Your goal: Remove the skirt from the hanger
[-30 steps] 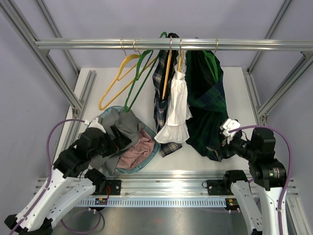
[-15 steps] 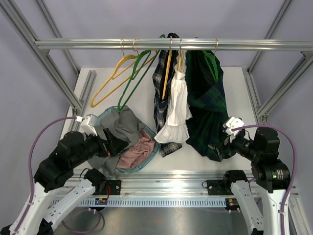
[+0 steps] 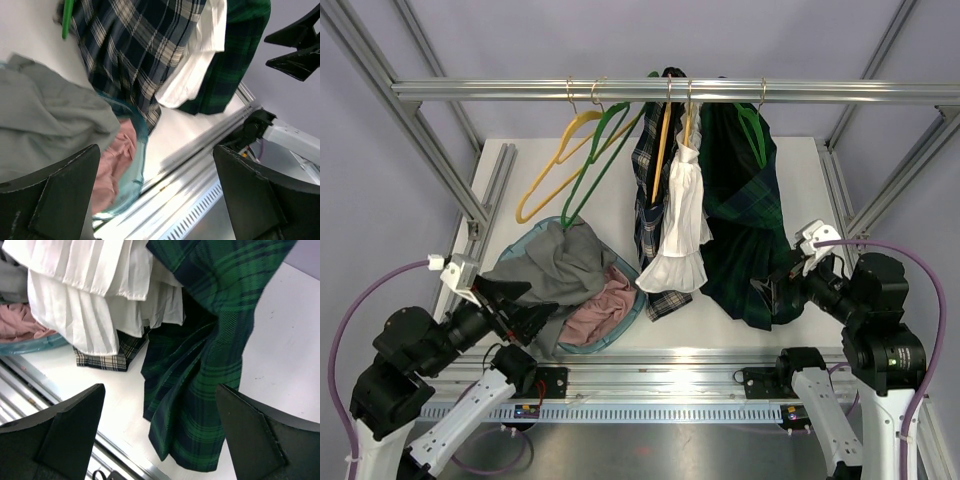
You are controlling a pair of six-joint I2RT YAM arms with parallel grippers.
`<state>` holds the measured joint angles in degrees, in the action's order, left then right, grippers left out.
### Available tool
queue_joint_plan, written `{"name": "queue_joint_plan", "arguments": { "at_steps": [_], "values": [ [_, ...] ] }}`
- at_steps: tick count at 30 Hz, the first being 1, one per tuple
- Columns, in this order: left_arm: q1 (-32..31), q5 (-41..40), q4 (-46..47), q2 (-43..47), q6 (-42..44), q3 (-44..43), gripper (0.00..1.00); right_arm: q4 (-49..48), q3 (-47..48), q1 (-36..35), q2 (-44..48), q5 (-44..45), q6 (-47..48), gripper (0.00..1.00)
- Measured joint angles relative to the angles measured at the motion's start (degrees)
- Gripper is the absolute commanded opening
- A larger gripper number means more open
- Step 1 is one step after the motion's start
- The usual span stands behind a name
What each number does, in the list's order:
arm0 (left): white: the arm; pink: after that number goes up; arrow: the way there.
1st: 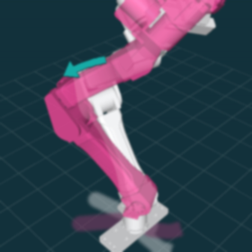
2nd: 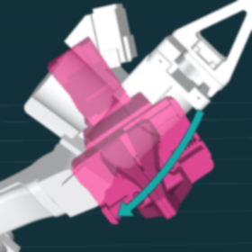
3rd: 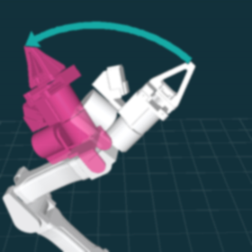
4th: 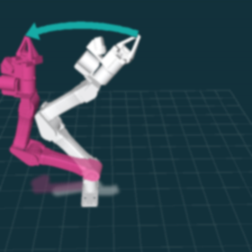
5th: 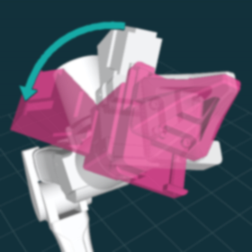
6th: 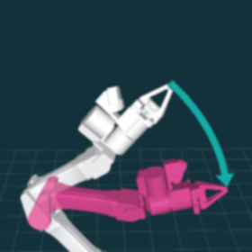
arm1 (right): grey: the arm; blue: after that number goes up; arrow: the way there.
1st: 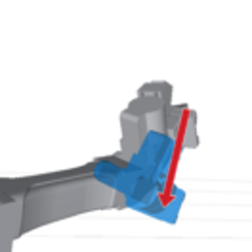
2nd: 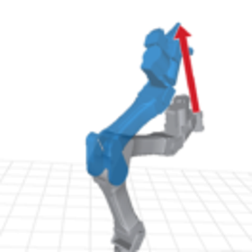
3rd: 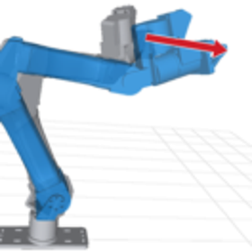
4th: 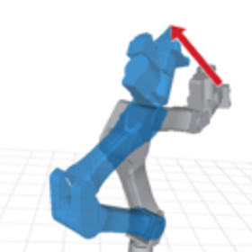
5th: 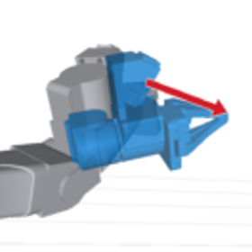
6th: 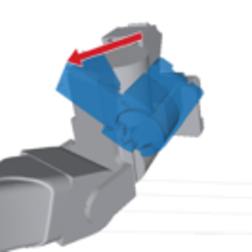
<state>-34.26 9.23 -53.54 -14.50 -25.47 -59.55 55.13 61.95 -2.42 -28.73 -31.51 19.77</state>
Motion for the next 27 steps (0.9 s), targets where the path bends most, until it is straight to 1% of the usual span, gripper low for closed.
{"name": "queue_joint_plan", "arguments": {
  "at_steps": [5,8,15,21,27],
  "values": [
    [0.0,-4.55,4.79,0.57,6.27,-0.11,0.99,-1.42,1.01,0.59,-1.03,4.5,-2.34,0.99],
    [0.0,-8.76,8.66,0.42,10.69,0.26,0.99,-2.75,1.16,0.63,-1.36,7.67,-3.93,0.99],
    [0.0,-17.2,20.09,-0.28,18.82,5.49,0.99,-6.47,1.16,0.72,-1.75,17.0,-9.77,1.0],
    [0.0,-19.63,25.18,0.83,22.34,9.46,0.99,-9.53,1.11,0.74,-1.86,23.82,-13.75,0.99],
    [0.0,-19.65,25.83,4.24,23.1,10.58,0.99,-11.19,0.7,0.74,-2.29,27.85,-15.8,1.0]
  ]
}}
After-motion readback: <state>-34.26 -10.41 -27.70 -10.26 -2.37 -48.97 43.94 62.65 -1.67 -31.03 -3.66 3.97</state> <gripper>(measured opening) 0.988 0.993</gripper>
